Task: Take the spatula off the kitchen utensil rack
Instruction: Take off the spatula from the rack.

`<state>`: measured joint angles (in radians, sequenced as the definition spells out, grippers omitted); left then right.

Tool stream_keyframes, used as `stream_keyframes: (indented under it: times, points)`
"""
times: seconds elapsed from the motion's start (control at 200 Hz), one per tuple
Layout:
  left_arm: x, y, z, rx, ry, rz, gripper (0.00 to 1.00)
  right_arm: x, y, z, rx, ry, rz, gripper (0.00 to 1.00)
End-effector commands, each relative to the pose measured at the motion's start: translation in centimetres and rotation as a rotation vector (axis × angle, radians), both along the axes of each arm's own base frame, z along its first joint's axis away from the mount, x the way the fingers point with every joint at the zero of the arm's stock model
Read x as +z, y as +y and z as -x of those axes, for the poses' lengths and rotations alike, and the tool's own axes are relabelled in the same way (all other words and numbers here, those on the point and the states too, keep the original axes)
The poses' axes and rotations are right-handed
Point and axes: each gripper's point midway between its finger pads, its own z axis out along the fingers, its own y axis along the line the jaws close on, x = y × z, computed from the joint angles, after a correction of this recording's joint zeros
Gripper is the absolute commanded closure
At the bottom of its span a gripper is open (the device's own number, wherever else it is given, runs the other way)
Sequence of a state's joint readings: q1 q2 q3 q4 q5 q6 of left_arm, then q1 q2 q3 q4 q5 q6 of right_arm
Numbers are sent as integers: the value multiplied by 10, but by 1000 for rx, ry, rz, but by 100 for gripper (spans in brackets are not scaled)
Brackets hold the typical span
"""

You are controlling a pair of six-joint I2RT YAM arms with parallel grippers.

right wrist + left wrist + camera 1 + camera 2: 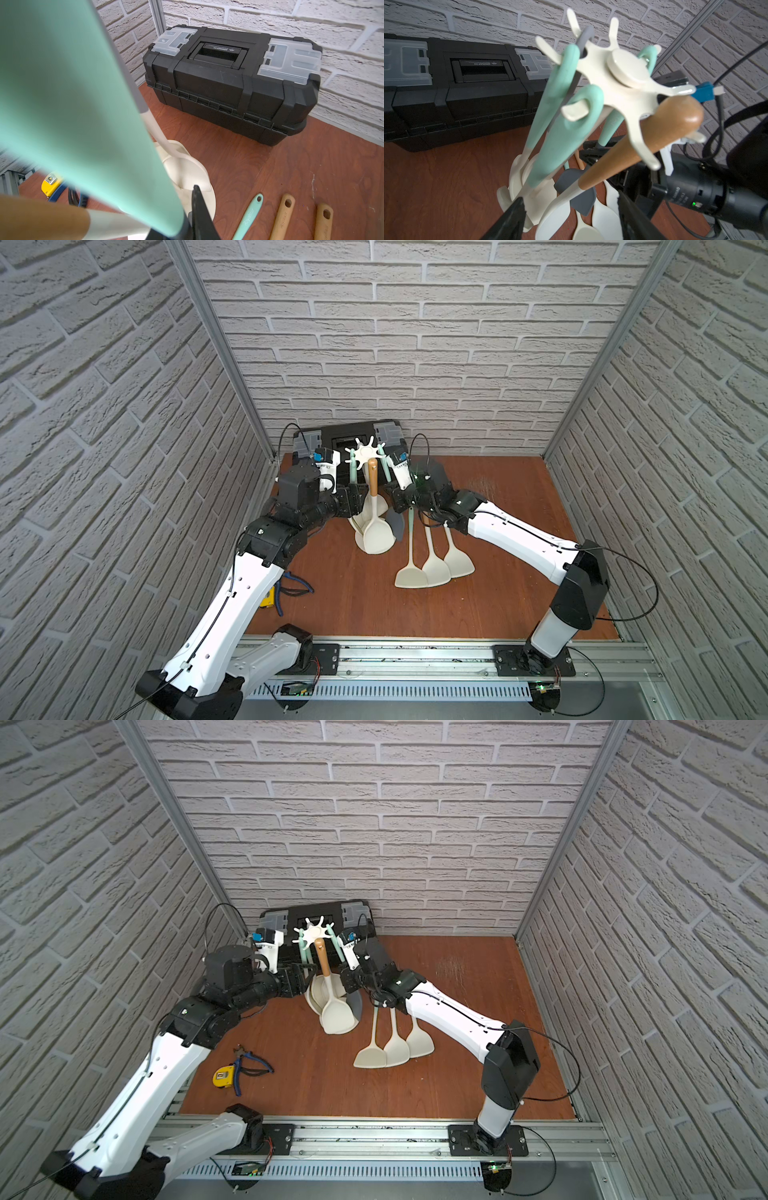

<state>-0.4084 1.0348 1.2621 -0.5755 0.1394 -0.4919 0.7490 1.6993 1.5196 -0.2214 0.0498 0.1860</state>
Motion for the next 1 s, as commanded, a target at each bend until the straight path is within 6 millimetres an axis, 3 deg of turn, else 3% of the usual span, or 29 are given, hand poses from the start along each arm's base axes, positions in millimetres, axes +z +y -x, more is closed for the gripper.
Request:
stream_keyframes:
  times: [0.0,0.315,0.545,0.72,0.995]
  points:
    - [13,2,2,2,-50,31,28,46,-7,3,-40,-132,-89,97]
    - [24,12,12,21,-69,19,29,51,-13,-3,-107,-148,-140,97]
    - [55,28,13,81,-107,46,28,41,-8,-4,-97,-124,-132,97]
    - [77,46,-8,167,-64,69,27,31,-8,-2,-97,-108,-117,97]
    - [79,18,-44,55,2,97,28,34,-12,-1,-106,-116,-102,97]
